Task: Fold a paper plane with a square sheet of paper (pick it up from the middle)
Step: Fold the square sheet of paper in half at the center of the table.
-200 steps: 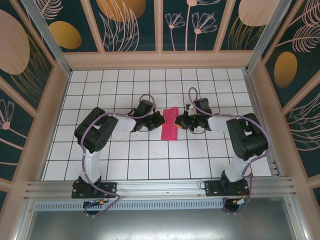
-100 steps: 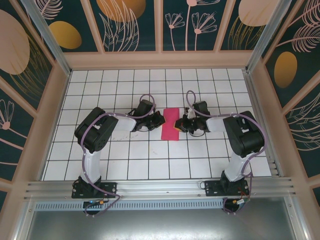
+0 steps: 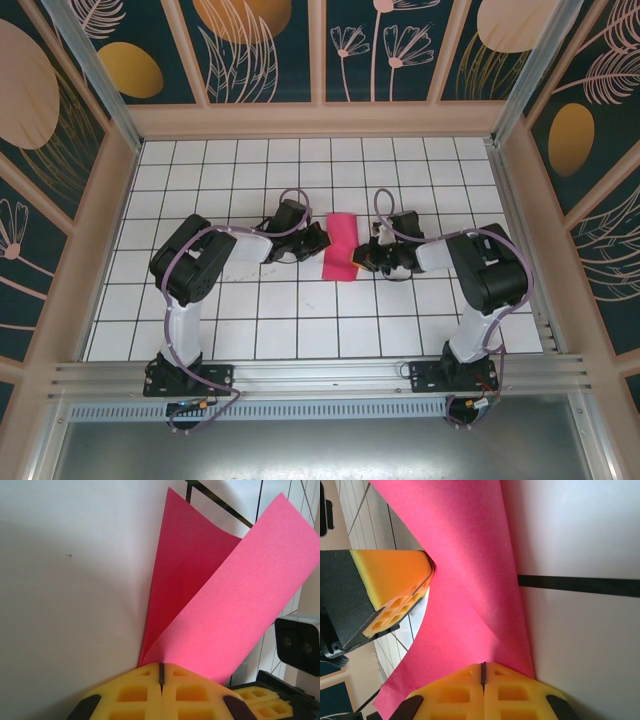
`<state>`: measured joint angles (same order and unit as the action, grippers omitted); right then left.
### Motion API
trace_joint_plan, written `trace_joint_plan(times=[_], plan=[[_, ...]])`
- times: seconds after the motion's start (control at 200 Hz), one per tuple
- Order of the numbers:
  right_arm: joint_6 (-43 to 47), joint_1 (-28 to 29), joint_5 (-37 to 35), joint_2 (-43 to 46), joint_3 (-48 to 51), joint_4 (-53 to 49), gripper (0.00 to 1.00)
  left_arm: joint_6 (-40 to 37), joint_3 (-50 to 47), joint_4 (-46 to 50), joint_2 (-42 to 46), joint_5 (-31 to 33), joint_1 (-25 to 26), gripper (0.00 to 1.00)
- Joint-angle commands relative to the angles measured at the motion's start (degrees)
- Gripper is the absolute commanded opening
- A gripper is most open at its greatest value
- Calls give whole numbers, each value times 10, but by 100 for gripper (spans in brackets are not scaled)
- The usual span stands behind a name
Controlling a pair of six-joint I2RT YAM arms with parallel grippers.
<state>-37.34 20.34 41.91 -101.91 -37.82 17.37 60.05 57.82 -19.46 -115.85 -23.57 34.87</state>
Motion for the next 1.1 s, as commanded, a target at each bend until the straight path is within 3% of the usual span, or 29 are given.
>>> trace_joint_plan(times=[0.0, 0.175, 0.435, 0.705, 0.956, 1.091], plan=[[22, -5, 0, 27, 0, -35, 0, -13, -2, 40, -30, 12, 3, 0], [2, -1, 46, 54, 6, -8, 0, -14, -2, 41, -29, 13, 3, 0], [13, 3, 40, 30, 39, -11, 0, -13, -2, 40, -29, 12, 3, 0], [53, 9, -38, 18, 16, -100, 0, -12, -3, 37, -29, 13, 3, 0], [27, 15, 19, 79, 13, -57, 0, -12, -3, 37, -29, 12, 4, 0], [22, 18, 43, 67, 20, -41, 0, -12, -3, 37, -28, 13, 3, 0]])
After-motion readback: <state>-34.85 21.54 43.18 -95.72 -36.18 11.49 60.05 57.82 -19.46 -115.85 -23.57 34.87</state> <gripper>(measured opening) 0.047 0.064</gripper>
